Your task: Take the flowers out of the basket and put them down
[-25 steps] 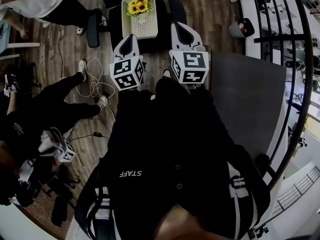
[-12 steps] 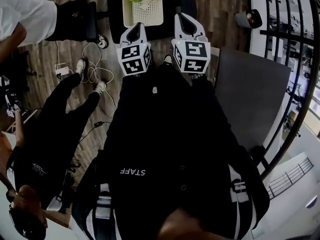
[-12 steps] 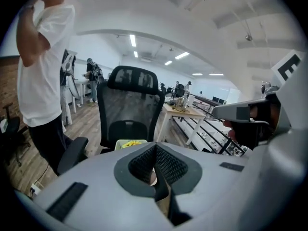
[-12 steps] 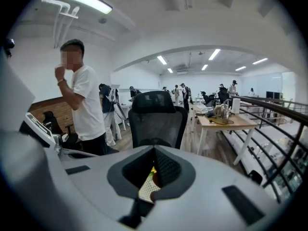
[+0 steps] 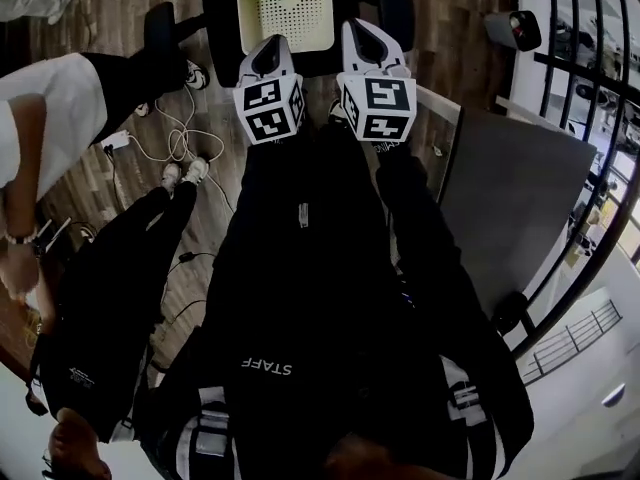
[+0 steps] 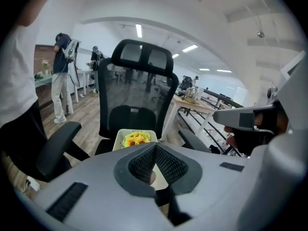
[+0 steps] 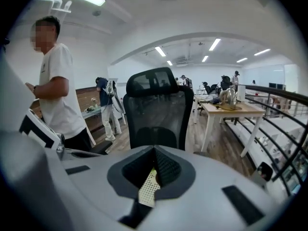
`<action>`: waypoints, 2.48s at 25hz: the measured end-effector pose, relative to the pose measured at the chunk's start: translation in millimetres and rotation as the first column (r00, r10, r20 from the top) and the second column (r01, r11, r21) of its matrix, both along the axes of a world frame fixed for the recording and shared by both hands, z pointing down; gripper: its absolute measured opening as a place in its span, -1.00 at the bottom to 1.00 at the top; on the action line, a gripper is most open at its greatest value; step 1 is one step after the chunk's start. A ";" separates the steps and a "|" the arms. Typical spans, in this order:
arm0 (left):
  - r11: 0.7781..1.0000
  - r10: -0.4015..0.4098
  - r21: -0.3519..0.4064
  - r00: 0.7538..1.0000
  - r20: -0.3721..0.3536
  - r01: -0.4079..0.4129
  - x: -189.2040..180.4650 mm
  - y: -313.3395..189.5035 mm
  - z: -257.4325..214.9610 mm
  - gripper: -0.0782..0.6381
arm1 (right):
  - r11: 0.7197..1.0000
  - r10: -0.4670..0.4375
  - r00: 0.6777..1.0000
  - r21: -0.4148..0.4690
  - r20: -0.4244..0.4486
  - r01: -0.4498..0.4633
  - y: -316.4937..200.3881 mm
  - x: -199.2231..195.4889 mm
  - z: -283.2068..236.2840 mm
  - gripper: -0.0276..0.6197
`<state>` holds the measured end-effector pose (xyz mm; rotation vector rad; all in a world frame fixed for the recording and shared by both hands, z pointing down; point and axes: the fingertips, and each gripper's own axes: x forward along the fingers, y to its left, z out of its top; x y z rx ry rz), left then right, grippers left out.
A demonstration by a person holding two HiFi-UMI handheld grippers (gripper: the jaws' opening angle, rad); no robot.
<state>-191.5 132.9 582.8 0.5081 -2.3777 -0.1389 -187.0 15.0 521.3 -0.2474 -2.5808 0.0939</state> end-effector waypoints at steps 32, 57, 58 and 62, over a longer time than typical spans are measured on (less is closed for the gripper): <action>0.998 -0.032 -0.059 0.977 -0.213 0.019 -125.4 -30.1 310.9 -0.28 | 1.000 -0.013 0.992 -0.019 -0.122 0.011 -19.5 -103.9 281.4 -0.88; 0.988 0.040 -0.148 0.999 0.002 -0.039 -219.5 -64.2 380.7 0.64 | 1.000 0.000 0.995 -0.019 -0.100 -0.001 -44.2 -145.6 305.3 -0.88; 0.987 0.043 -0.155 0.999 0.007 -0.042 -223.6 -64.8 382.0 0.64 | 1.000 -0.001 0.995 -0.019 -0.099 -0.001 -44.5 -146.6 306.1 -0.88; 0.979 0.073 -0.191 0.997 0.034 -0.066 -233.9 -63.6 389.6 0.64 | 1.000 -0.003 0.995 -0.015 -0.095 0.002 -44.8 -148.7 309.2 -0.88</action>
